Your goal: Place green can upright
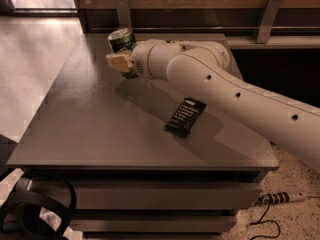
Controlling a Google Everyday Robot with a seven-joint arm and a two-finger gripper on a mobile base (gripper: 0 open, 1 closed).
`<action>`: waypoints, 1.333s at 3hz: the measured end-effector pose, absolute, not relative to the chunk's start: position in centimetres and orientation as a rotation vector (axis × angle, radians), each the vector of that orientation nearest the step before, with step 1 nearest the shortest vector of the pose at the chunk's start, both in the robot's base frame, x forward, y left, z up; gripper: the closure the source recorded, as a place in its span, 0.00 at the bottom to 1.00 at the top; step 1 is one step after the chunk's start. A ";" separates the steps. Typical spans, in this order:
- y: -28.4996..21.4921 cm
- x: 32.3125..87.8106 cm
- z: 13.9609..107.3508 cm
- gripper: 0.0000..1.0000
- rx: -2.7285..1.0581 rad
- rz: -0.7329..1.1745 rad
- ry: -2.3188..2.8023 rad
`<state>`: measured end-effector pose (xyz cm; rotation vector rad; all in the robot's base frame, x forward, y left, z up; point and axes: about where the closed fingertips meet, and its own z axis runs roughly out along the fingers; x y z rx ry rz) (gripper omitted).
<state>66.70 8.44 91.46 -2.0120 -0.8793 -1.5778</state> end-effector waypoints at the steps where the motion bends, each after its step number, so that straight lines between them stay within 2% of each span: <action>1: 9.2 67.6 88.5 1.00 -2.045 -1.548 -0.853; 3: 8.2 70.4 86.9 1.00 -2.014 -1.574 -0.670; 4: 5.3 72.8 88.6 1.00 -1.960 -1.633 -0.552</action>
Offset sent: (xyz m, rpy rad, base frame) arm 0.0261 0.0333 -0.0828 0.1482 0.0998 -0.1215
